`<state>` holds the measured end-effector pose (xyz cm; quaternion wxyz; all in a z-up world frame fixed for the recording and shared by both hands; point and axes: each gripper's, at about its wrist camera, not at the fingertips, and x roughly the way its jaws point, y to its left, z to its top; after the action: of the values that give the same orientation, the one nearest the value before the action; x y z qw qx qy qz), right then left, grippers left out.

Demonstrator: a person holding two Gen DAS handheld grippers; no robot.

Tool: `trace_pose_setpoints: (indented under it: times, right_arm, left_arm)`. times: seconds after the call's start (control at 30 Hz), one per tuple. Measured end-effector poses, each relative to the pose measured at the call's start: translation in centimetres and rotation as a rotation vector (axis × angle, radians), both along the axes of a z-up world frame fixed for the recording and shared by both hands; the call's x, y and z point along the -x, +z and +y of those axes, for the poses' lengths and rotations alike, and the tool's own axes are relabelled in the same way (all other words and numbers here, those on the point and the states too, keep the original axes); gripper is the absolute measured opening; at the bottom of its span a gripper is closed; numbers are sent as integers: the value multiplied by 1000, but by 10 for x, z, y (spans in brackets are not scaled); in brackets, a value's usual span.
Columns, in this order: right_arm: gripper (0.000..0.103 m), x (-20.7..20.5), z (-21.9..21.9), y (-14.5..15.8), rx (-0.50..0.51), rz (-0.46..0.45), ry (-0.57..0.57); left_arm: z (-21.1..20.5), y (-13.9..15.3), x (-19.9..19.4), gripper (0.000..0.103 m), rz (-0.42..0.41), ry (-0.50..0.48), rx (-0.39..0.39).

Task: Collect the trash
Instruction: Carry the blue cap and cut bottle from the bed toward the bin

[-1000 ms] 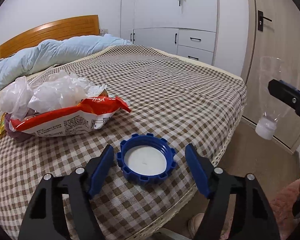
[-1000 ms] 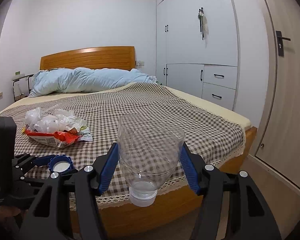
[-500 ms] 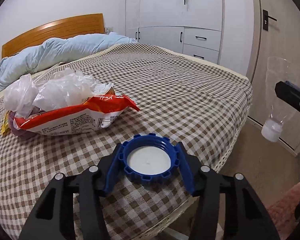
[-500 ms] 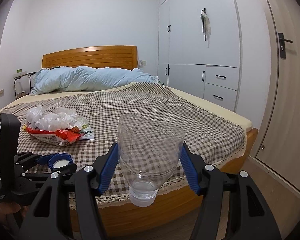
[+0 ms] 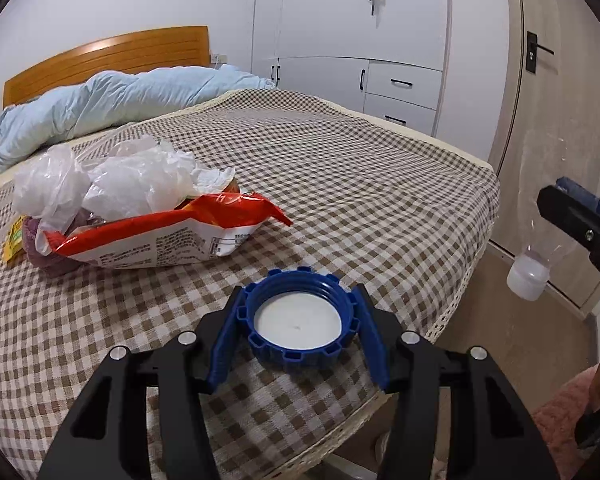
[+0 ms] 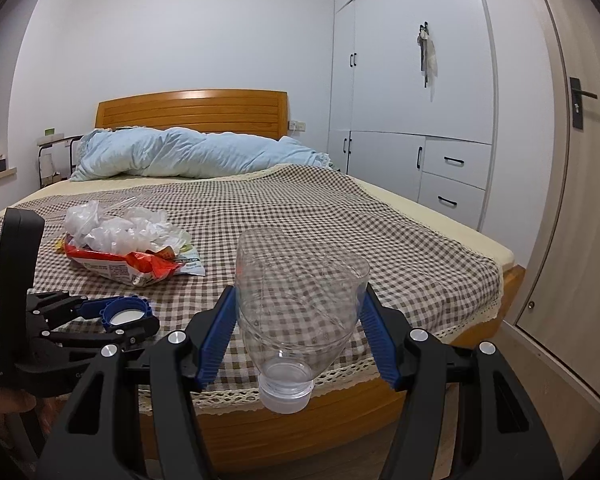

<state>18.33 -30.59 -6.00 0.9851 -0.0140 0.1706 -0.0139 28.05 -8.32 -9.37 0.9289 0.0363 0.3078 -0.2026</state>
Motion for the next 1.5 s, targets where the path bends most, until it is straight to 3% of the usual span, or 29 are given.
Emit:
trace_pose_setpoints:
  times: [0.5,0.67,1.1,1.33,1.5]
  right_arm:
    - [59,19,37,-1,72,-45,95]
    - [59,32,54,-1,38,-44,170]
    - [59,80,101,-8,76,-71,333]
    - [59,99,117,-34,51,24,394]
    - [59,107,125,-61,35,122,417]
  left_arm:
    - [38,25,37,51,-73,28,60]
    - [52,34,60,51,-99,34,51]
    - [103,36,121,51,-122,128,35]
    - [132,3,153,51,-4,174,115]
    - [137,-26,168,51,56,169,76]
